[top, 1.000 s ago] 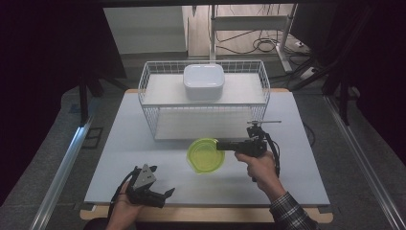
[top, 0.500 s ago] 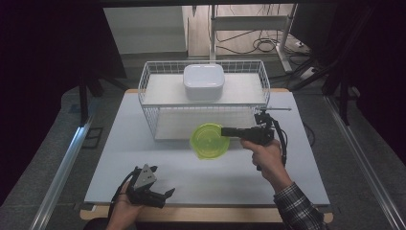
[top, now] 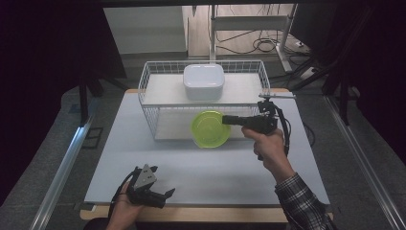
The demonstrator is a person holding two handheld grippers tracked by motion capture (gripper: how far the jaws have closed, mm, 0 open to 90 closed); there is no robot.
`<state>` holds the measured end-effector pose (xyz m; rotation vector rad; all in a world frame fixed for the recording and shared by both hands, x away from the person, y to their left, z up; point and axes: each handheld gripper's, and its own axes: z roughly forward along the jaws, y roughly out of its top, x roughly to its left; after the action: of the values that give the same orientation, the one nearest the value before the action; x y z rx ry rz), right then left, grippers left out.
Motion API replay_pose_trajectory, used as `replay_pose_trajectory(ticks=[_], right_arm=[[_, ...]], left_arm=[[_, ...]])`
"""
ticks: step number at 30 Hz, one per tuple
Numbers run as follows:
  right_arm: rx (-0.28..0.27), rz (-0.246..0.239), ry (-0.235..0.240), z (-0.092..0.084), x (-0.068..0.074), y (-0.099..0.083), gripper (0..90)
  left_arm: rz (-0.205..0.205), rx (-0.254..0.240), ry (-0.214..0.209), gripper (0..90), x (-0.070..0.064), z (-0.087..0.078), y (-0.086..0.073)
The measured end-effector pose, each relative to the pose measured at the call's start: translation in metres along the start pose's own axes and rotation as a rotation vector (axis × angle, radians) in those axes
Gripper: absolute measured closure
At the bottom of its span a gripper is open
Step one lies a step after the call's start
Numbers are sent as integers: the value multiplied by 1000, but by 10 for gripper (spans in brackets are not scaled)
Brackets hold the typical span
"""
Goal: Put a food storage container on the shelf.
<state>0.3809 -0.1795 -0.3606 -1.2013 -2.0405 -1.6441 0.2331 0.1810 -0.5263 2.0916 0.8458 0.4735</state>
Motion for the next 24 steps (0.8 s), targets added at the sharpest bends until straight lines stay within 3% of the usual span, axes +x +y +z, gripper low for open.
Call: replay_pose_trajectory(ticks=[24], right_arm=[[-80,-21,10,-6,25,48,815]], left_arm=[[1,-3,-4,20,0,0,0]])
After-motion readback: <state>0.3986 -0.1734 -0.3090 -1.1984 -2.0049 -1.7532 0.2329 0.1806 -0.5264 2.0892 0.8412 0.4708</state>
